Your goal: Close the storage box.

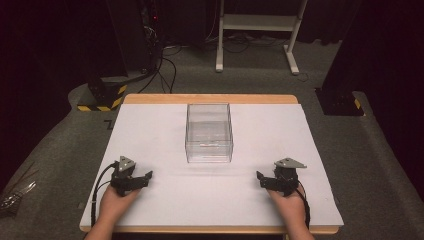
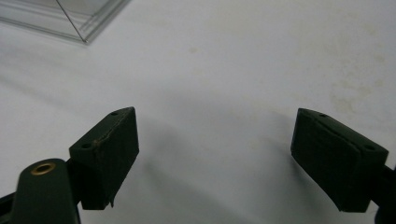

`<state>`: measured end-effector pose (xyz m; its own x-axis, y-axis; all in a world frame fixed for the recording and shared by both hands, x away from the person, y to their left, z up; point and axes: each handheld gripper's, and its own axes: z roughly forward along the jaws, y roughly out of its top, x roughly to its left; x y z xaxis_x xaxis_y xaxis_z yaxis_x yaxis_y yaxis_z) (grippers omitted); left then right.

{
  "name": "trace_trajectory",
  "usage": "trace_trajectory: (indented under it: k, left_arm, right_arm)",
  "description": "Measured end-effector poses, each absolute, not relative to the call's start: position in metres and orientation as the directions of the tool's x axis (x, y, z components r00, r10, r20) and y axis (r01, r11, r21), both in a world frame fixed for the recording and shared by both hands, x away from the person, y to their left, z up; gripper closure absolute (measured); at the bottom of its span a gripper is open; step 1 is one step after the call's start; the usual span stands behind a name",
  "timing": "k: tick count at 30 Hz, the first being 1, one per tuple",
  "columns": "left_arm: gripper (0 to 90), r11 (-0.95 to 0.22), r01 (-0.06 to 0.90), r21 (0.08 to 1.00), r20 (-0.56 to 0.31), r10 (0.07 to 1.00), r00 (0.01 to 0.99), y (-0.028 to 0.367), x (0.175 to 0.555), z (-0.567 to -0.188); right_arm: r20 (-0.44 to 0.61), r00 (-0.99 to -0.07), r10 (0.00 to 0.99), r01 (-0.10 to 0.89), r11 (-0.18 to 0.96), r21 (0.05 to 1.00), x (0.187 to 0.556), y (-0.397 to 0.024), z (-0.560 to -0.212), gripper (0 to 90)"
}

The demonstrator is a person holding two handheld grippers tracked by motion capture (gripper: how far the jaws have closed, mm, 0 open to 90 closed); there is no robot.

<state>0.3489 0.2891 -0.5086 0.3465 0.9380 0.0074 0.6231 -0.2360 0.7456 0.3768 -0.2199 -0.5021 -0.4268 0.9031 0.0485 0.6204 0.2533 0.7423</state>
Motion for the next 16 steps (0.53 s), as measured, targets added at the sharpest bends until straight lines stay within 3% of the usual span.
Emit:
trace_trajectory:
  k: [3,16]
  left_arm:
    - [24.0,-0.236,0.623,0.746,0.007,0.938,0.347,0.2892,0.3490,-0.5086]
    - [23.9,-0.235,0.624,0.745,0.005,0.938,0.347,0.2893,0.3492,-0.5085]
  right_arm:
    - [0.011,-0.410,0.912,0.633,0.275,0.724,0.3775,-0.2155,-0.5031,24.3]
    - [-0.022,-0.403,0.915,0.627,0.293,0.722,0.3769,-0.2124,-0.5035,24.5]
